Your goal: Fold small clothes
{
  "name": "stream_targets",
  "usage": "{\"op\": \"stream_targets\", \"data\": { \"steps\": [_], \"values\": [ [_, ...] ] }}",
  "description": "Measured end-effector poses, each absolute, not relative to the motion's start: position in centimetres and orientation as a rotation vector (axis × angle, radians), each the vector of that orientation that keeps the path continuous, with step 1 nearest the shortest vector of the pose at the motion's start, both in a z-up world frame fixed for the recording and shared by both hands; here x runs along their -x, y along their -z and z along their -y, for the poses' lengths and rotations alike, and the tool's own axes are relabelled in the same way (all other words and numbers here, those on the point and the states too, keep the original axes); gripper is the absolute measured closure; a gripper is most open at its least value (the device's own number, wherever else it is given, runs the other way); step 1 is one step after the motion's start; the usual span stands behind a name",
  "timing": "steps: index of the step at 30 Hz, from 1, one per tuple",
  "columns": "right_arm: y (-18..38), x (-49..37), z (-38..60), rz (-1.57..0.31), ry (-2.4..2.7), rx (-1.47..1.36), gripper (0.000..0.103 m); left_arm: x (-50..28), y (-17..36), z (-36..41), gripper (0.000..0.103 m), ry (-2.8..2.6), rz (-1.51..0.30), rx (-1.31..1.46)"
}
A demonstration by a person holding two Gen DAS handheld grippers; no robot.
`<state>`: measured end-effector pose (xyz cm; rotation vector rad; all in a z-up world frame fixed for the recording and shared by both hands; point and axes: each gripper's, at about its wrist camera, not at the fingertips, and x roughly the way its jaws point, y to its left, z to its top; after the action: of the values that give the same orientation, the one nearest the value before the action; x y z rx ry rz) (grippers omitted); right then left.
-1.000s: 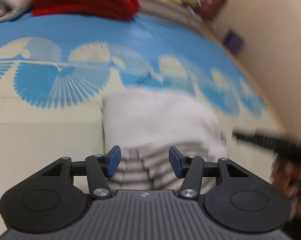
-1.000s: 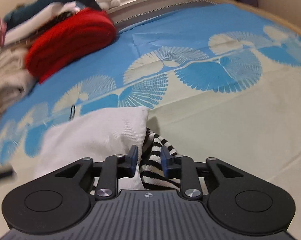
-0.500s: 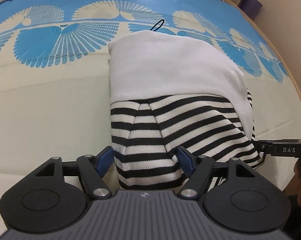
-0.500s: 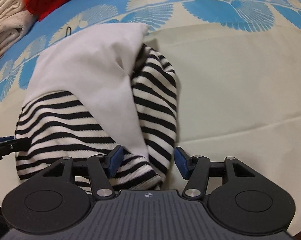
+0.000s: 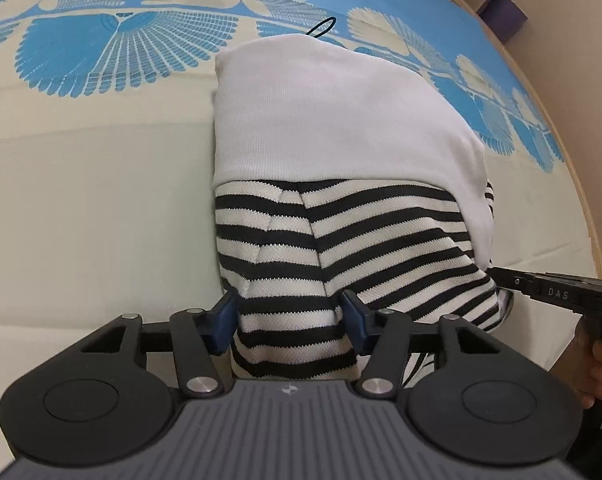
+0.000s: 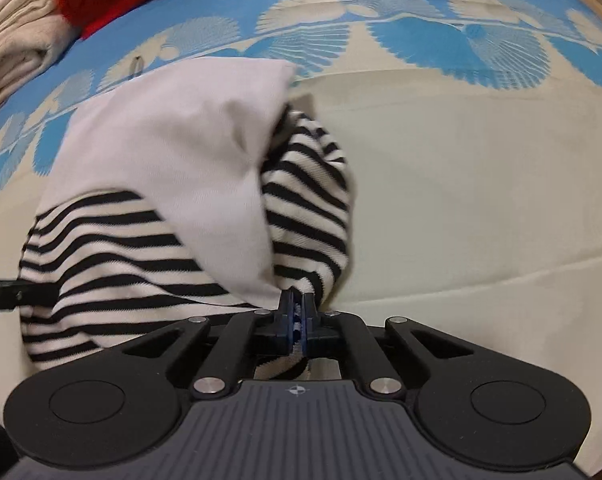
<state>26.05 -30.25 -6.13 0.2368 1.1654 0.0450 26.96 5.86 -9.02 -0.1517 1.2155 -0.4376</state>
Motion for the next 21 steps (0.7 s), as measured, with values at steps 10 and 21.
{"op": "stream_targets", "data": {
  "steps": [10, 21],
  "values": [
    [4.0, -25.0, 31.2, -1.088, -0.107, -0.309, 0.083, -25.8, 6.6, -5.6, 0.036, 0.404, -1.125, 0.086],
    [0.3, -21.9, 30.2, -0.993, -0.006, -0.073, 0.056, -19.8, 1.5, -2.8, 0.017, 0.281, -0.839, -0.276]
  ]
}}
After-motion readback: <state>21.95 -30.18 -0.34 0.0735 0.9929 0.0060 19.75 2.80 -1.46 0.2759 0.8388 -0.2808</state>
